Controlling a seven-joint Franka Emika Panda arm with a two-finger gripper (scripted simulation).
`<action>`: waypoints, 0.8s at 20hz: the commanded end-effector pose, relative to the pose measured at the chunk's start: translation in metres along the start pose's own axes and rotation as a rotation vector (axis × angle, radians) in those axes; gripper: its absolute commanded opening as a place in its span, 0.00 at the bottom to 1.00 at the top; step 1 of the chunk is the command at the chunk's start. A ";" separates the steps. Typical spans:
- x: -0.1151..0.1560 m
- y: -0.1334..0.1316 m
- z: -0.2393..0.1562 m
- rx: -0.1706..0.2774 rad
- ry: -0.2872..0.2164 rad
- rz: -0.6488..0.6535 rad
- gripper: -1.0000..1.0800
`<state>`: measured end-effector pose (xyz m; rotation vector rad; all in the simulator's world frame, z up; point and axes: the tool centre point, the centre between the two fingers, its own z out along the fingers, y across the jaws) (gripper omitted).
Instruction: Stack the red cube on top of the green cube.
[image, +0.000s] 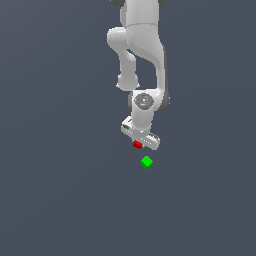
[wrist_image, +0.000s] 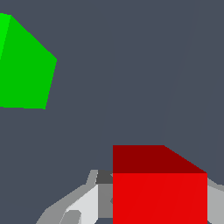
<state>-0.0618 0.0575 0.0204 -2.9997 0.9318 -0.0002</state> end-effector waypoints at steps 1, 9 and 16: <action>0.000 0.000 0.000 0.000 0.000 0.001 0.00; 0.000 0.000 -0.013 0.000 0.000 0.000 0.00; -0.001 0.001 -0.052 0.000 0.000 0.000 0.00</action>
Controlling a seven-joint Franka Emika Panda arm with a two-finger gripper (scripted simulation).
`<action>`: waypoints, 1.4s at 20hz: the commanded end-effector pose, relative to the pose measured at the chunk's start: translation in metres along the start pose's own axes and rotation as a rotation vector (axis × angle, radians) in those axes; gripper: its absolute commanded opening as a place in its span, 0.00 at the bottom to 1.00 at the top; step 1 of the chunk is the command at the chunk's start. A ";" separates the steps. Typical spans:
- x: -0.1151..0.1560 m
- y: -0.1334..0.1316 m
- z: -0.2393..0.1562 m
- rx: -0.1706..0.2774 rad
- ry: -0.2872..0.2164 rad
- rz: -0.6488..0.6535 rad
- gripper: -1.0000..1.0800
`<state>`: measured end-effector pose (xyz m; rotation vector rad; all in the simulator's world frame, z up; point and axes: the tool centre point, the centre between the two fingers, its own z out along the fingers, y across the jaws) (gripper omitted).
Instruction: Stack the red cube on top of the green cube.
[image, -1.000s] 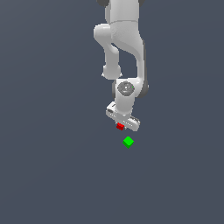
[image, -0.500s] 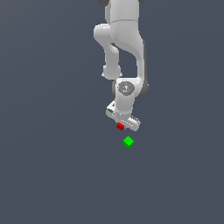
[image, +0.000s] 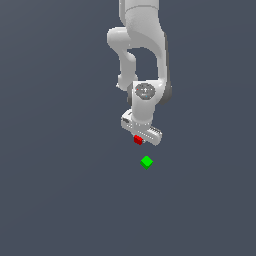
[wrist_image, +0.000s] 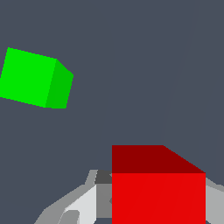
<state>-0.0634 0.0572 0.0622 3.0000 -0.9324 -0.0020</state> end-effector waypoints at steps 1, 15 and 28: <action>0.000 0.000 -0.017 0.001 0.001 0.000 0.00; 0.001 -0.001 -0.051 0.001 0.002 0.000 0.00; 0.026 -0.031 -0.034 0.001 0.001 0.000 0.00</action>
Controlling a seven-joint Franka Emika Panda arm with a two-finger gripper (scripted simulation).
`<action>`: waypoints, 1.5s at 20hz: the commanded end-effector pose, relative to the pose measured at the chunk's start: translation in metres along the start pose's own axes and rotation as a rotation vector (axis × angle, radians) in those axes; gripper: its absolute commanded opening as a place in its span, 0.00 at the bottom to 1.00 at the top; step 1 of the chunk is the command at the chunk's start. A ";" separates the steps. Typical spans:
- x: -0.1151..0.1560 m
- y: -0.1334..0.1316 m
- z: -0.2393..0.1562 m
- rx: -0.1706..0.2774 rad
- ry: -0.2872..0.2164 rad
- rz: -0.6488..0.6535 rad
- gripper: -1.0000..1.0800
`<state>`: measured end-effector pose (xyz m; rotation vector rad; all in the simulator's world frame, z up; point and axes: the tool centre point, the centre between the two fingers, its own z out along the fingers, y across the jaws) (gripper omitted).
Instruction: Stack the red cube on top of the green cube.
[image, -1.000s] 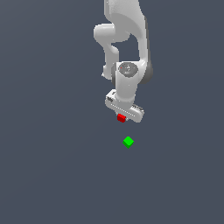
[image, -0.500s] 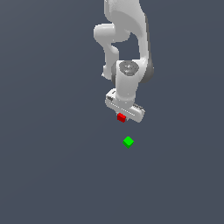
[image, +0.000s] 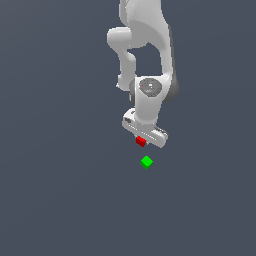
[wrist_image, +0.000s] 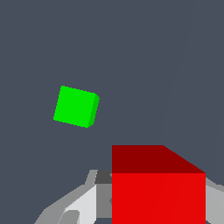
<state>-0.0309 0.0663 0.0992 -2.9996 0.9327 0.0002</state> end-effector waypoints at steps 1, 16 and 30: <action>0.008 -0.010 0.005 0.000 0.000 0.000 0.00; 0.047 -0.057 0.030 0.000 0.000 0.000 0.00; 0.050 -0.061 0.032 0.000 0.000 0.000 0.96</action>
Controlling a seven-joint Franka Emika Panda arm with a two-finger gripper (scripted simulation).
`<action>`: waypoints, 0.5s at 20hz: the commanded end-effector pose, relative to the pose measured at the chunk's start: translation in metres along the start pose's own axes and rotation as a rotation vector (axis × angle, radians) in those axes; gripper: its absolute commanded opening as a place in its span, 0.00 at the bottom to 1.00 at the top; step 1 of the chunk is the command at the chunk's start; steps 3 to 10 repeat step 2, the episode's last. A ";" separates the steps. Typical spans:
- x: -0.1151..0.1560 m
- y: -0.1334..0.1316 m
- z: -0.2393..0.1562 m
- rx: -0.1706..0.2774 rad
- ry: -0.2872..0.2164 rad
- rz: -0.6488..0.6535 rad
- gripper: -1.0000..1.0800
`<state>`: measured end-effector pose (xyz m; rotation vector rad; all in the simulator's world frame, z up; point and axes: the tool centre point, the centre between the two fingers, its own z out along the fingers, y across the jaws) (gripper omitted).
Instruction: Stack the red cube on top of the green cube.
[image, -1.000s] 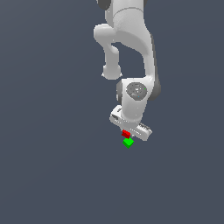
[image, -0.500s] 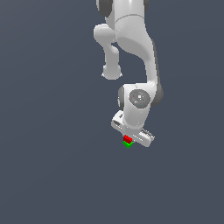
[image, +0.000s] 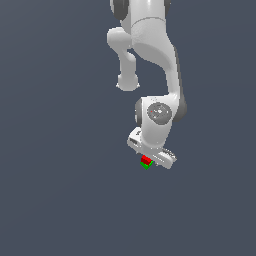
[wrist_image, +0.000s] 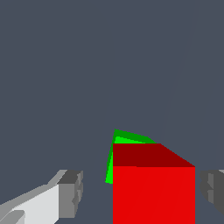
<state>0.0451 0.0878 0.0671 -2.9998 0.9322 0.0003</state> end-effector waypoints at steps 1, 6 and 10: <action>0.000 0.000 0.000 0.000 0.000 0.000 0.96; 0.000 0.000 0.000 0.000 0.000 0.000 0.96; 0.000 0.000 0.000 0.000 0.000 0.000 0.96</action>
